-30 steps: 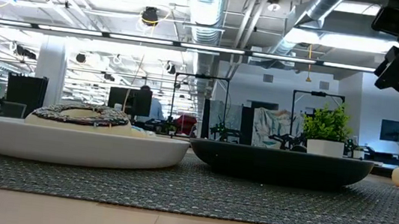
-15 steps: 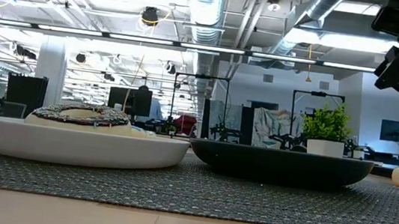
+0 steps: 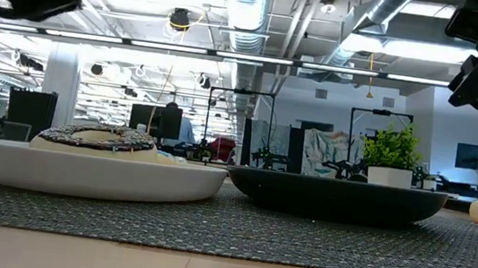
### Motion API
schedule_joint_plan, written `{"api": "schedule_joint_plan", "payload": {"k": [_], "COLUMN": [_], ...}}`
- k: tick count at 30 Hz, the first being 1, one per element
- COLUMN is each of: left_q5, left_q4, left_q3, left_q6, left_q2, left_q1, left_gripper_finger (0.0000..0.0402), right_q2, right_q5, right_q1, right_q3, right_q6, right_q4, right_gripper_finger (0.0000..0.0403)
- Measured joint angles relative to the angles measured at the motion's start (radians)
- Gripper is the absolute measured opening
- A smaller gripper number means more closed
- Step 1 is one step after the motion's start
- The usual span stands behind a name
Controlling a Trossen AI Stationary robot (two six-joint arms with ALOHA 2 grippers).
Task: Pick & Place donuts
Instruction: Put the small purple donut on the black plate
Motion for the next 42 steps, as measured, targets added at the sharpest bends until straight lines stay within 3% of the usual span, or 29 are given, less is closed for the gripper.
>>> {"api": "schedule_joint_plan", "payload": {"k": [18,31,42], "left_q5": [0.021,0.101,0.093], "left_q4": [-0.092,-0.047,-0.045], "left_q3": [0.047,0.109,0.112], "left_q6": [-0.106,-0.145,-0.165], "left_q2": [-0.001,0.145,0.148], "left_q1": [-0.02,-0.029,-0.029], "left_gripper_finger": [0.0261,0.0261,0.0259], "right_q2": [0.0,0.0,0.0], "right_q5": [0.046,0.045,0.045], "right_q1": [-0.067,-0.067,-0.067], "right_q3": [0.0,0.0,0.0], "right_q6": [0.0,0.0,0.0], "right_q4": [-0.021,-0.02,-0.02], "right_gripper_finger": [0.0001,0.0001,0.0001]}}
